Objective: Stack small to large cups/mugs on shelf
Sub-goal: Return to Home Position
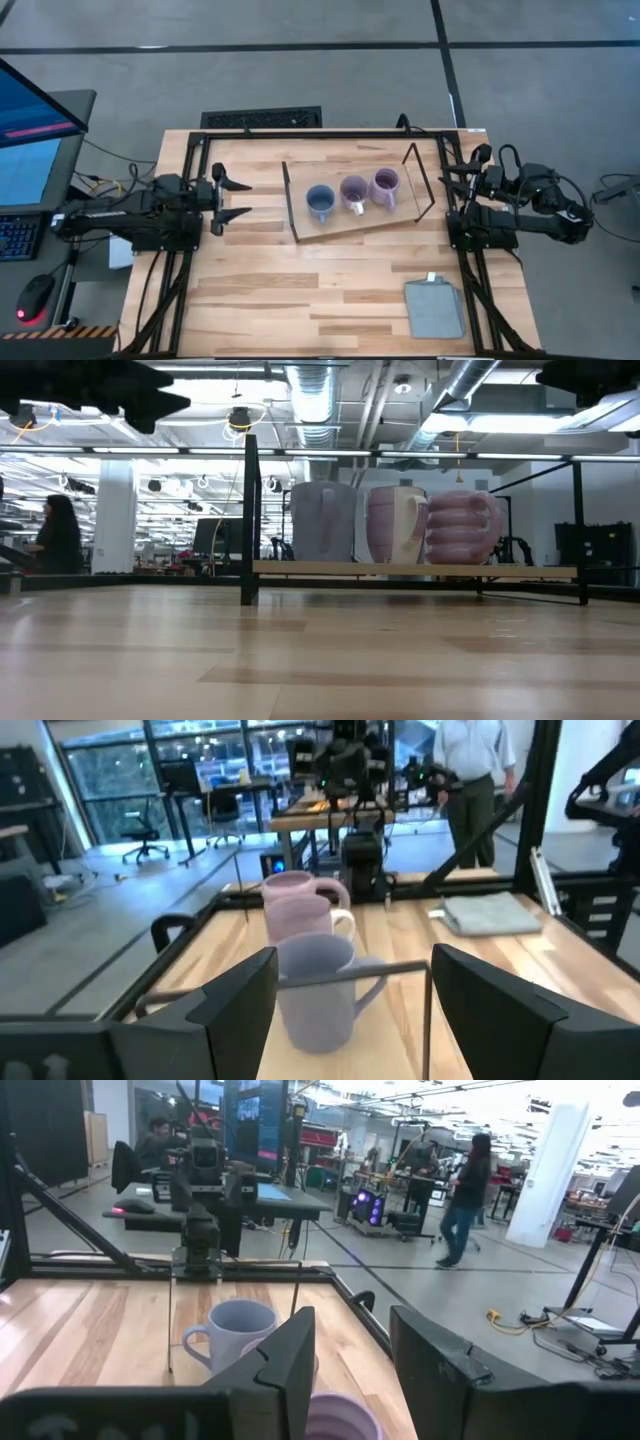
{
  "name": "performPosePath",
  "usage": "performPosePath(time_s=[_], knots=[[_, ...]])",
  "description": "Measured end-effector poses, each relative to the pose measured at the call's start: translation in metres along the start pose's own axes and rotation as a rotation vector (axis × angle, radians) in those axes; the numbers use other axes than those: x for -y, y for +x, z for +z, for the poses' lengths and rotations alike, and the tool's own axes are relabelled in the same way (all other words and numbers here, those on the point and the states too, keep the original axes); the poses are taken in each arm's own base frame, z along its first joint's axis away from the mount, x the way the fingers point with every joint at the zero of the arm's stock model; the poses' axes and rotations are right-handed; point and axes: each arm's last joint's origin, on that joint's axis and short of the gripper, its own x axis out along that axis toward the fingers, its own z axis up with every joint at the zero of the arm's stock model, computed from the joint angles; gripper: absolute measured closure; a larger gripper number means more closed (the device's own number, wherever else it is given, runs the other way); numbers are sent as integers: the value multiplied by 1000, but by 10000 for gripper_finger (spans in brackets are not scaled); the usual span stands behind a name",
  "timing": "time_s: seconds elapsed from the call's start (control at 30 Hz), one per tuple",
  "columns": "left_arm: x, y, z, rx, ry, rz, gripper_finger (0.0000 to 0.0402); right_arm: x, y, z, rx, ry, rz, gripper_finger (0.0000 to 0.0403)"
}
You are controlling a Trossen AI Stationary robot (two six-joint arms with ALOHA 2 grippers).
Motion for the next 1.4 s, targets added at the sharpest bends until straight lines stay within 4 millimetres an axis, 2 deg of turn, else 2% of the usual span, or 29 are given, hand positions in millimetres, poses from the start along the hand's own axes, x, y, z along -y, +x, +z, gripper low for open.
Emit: performPosePath(time_s=[0.1, 0.2, 0.37, 0.47, 0.8, 1.03, 1.2, 1.4], knots=[[-1, 1, -4, 31, -1, 15, 145, 0, 0, 0, 2, 23, 0, 248], [-3, 3, -11, 84, -18, 34, 145, 0, 0, 2, 18, 126, -3, 248], [-4, 6, -35, 59, -58, 55, 145, 1, 1, 6, 80, 209, -6, 250], [-4, 6, -42, 60, -67, 32, 145, -3, 8, -4, 57, 167, 21, 250], [-7, 6, -38, 104, -53, 49, 145, -5, 16, -13, 87, -33, -20, 250], [-11, 5, -39, 91, -38, 88, 145, -2, 16, -14, 61, -75, -105, 248], [-15, 6, -40, 85, -20, 116, 145, 2, 18, -19, 4, -105, -255, 248], [-18, 5, -40, 85, 14, 148, 145, 5, 19, -23, -30, -161, -333, 250]])
